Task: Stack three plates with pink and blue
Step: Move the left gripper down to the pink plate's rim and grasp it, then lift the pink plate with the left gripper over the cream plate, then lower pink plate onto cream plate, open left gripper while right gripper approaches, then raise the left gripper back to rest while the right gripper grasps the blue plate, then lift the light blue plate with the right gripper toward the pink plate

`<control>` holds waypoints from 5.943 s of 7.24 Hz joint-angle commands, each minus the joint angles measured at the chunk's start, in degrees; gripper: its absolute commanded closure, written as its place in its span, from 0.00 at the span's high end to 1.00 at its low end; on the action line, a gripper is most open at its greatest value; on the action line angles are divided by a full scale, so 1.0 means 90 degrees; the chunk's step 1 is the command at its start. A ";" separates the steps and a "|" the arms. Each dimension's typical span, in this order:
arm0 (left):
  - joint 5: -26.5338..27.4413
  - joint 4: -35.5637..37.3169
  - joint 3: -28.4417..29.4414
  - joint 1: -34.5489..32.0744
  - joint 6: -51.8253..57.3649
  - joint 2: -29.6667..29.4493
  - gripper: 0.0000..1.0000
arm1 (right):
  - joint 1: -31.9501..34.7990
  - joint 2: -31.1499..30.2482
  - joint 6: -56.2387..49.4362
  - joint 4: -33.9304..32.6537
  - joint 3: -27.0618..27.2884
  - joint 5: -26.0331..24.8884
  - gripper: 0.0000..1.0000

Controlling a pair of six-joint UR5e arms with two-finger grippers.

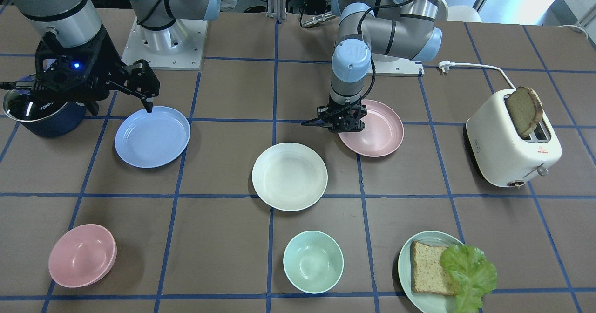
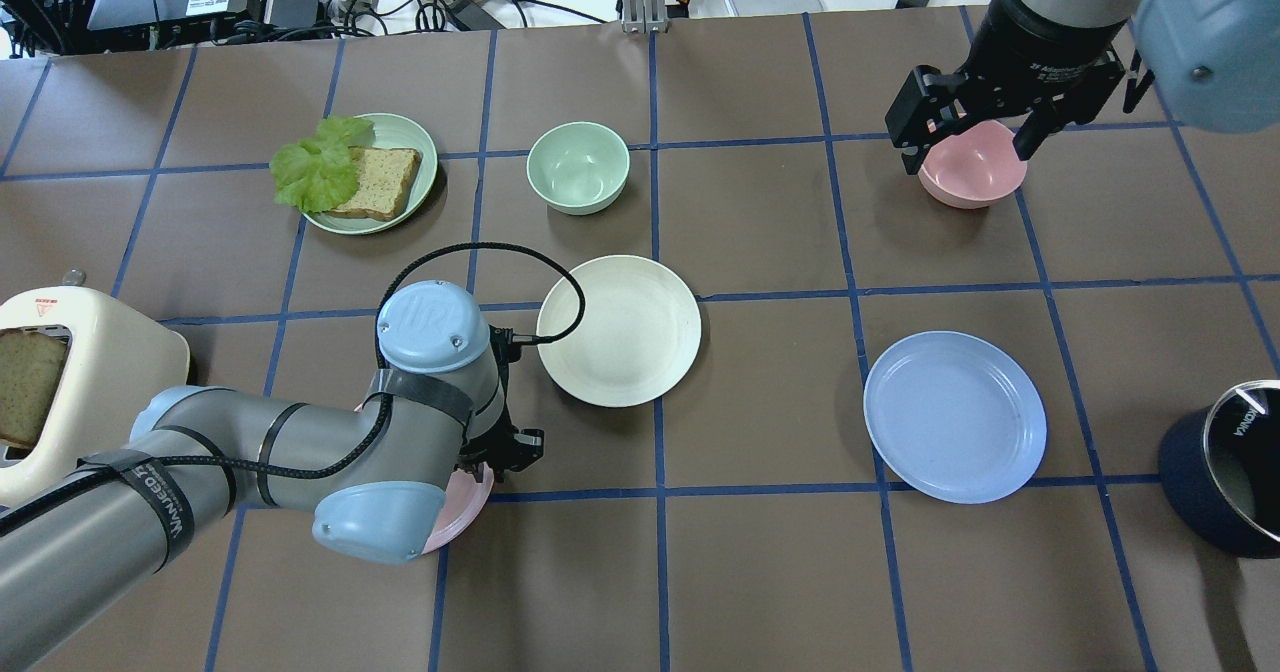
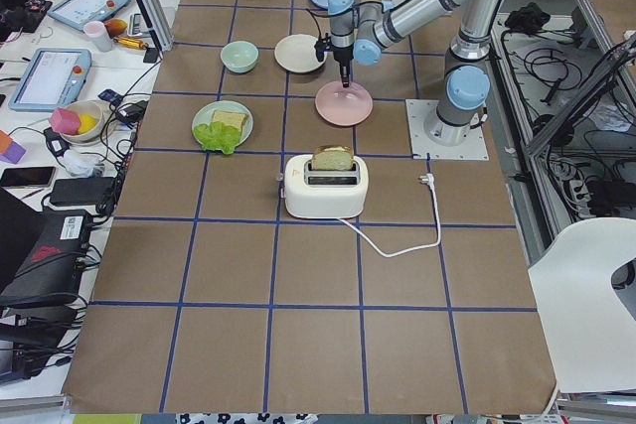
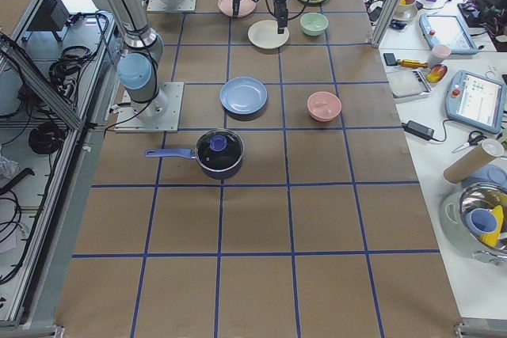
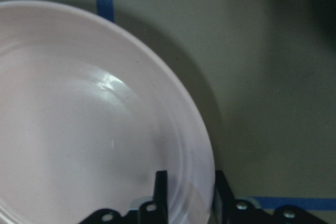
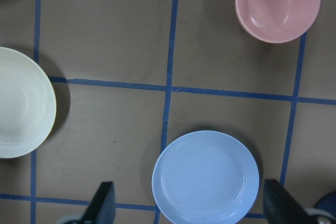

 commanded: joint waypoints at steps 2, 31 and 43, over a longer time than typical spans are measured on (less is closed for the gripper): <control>-0.0023 0.0033 0.0571 -0.0081 0.0066 0.0061 0.00 | 0.0009 -0.0001 0.0002 0.0024 0.0010 0.0031 1.00; -0.1625 -0.4464 0.5155 0.0162 -0.0442 -0.0139 1.00 | -0.2550 0.0604 -0.2761 -0.3998 0.4355 -0.0372 1.00; -0.0775 -0.4597 0.5067 0.1569 0.0476 0.0862 1.00 | -0.2862 0.0624 -0.2176 -0.3737 0.4453 0.0050 0.12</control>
